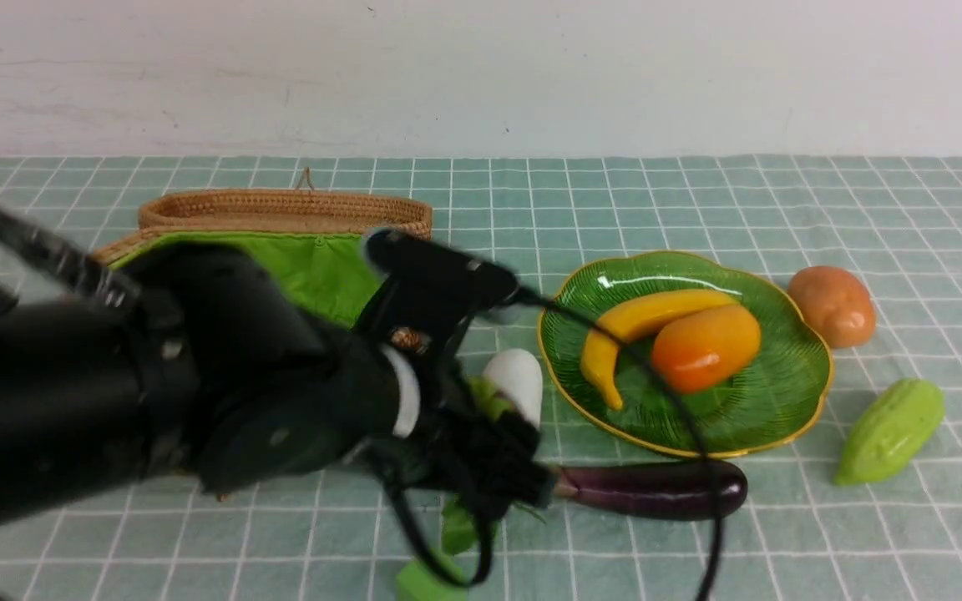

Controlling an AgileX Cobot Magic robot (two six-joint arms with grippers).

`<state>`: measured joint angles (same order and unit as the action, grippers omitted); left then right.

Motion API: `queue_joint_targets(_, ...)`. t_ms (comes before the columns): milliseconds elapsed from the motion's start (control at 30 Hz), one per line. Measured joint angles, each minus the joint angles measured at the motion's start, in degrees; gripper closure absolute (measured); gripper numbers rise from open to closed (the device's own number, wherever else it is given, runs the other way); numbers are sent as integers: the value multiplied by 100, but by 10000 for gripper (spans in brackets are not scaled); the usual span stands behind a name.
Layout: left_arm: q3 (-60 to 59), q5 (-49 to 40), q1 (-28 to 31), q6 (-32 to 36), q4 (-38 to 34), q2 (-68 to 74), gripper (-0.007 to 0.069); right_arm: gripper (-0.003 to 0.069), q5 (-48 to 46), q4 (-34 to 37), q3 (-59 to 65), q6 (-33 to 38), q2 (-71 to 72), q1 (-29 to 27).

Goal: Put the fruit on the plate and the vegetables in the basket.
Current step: Grab a mangosteen with your left arm and put it on the plate on the right

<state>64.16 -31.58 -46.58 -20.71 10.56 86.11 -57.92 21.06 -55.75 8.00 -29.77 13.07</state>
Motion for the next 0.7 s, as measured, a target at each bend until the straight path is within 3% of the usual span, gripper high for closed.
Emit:
queue_joint_targets(267,3163,-680,0,2638,-2107,2565,71,454,-372,-444,0,-307,0,0)
queue_joint_targets(467,5079,-1381,0,3260,-2275,4173,71,449,-633,-448,0,-325,5,0)
queue_joint_targets(633,5726,-1563,0,3411,-2220,4712,69,445,-660,-461,0,-330,5,0)
queue_joint_targets(700,5771,-1516,0,3424,-2210,4744,36,445,-660,-468,0,-330,5,0)
